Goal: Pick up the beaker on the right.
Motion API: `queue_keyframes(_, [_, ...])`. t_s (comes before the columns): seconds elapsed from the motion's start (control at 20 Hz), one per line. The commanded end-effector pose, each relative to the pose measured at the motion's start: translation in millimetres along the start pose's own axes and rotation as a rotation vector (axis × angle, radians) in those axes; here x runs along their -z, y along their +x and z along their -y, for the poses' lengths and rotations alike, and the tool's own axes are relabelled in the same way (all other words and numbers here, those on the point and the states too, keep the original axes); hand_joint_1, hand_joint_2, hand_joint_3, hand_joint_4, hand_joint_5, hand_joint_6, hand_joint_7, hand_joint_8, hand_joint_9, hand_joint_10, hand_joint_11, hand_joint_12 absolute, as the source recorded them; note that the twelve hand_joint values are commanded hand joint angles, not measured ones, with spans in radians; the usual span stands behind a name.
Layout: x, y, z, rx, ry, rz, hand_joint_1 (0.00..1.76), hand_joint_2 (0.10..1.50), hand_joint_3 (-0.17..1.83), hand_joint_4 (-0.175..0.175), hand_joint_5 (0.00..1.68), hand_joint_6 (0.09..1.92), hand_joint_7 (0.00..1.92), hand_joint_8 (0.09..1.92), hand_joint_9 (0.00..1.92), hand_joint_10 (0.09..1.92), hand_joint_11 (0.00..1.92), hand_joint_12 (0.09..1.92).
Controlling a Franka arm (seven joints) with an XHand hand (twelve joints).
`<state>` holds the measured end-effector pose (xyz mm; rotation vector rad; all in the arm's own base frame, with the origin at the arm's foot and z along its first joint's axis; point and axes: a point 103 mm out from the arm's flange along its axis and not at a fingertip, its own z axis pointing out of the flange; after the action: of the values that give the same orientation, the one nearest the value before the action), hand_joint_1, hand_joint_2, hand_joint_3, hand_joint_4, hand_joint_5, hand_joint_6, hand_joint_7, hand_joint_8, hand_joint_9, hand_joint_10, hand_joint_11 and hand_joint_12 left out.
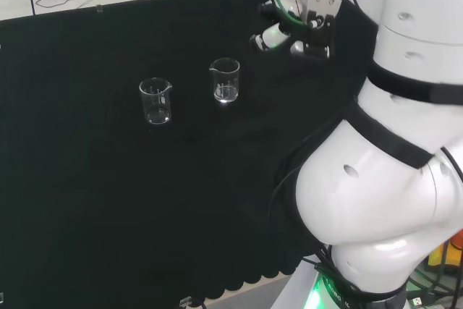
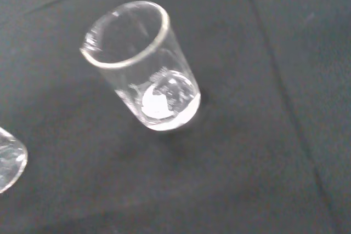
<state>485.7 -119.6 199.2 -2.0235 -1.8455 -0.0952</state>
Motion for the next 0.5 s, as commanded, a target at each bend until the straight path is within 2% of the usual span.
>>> queue_keyframes(0.05, [-34.6,-9.5,-42.0,0.046,0.014,-0.087,0.8,0.67,0.59,-0.037,0.35,0.09,0.1,0.62,0.27,0.69,0.0,1.39])
queue_keyframes(0.35, [-47.0,-5.2,-47.9,0.101,0.026,-0.108,0.8,0.67,0.59,-0.038,0.35,0.09,0.1,0.62,0.27,0.69,0.0,1.37])
queue_keyframes(0.5, [-55.4,-5.0,-50.8,0.121,0.065,-0.15,0.81,0.65,0.59,-0.038,0.35,0.09,0.11,0.62,0.27,0.7,0.0,1.37])
